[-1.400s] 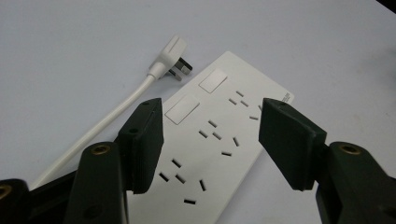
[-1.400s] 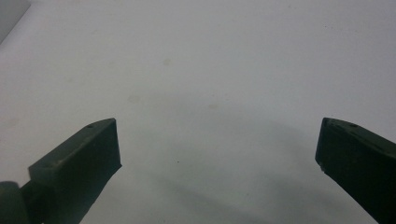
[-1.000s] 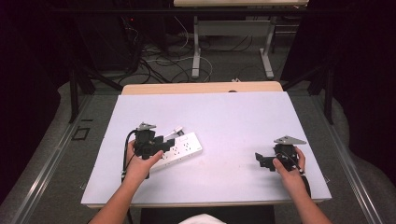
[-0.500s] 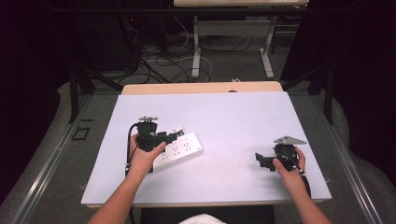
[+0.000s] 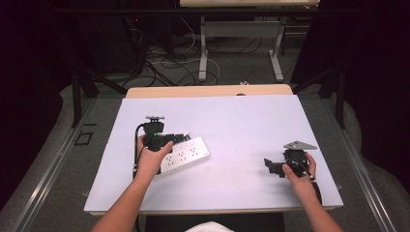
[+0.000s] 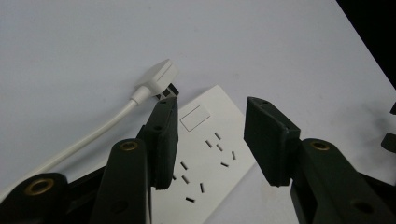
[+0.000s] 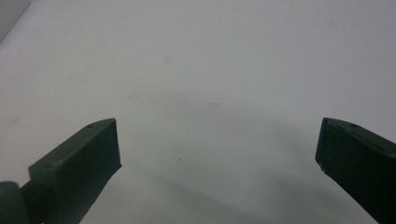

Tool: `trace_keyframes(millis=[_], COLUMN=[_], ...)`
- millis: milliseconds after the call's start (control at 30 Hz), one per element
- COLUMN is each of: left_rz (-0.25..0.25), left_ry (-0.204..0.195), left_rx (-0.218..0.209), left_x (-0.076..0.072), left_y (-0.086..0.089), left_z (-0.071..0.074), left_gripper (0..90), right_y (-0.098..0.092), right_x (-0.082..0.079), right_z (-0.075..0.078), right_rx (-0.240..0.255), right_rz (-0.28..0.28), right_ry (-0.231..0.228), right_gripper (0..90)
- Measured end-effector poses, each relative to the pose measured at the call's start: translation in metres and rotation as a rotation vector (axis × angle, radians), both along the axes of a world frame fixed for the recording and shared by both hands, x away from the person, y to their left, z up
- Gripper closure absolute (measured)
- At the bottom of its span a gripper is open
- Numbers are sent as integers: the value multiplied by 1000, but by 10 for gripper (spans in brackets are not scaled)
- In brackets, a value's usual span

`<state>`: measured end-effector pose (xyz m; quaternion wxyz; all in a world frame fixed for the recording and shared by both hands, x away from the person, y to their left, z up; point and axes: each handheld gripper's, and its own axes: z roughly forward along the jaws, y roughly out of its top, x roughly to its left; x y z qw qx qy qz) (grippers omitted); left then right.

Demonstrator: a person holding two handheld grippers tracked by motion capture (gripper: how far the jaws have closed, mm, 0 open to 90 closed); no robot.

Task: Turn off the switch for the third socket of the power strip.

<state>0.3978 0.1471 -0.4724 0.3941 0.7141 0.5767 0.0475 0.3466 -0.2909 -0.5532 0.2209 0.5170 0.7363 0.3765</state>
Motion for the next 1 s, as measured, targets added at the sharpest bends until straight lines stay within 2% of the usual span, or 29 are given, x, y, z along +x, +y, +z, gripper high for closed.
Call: trace_keyframes(millis=[33,200,233,400,500,667,833,1000], left_rz=[-4,-5,4,8,5,18,12,28], left_ry=[1,22,25,21,42,45,74,76], left_rx=[13,20,11,20,21,32,30,37], left_x=[2,7,8,12,15,20,24,28], left_y=[0,-2,-4,-7,-9,-13,-15,-18], left_z=[0,-3,-4,-7,-8,-13,-16,-21], left_gripper=[565,596,601,629,642,662,680,692], right_y=[0,0,0,0,-1,-1,0,0], right_x=[0,0,0,0,0,1,1,1], right_z=[0,0,0,0,-1,-1,-1,-1], right_rx=[1,0,1,-1,-2,-1,1,2], right_rz=[0,2,2,5,6,7,9,4], right_ry=[2,3,3,2,4,5,6,10], right_gripper=[0,0,0,0,0,0,0,0])
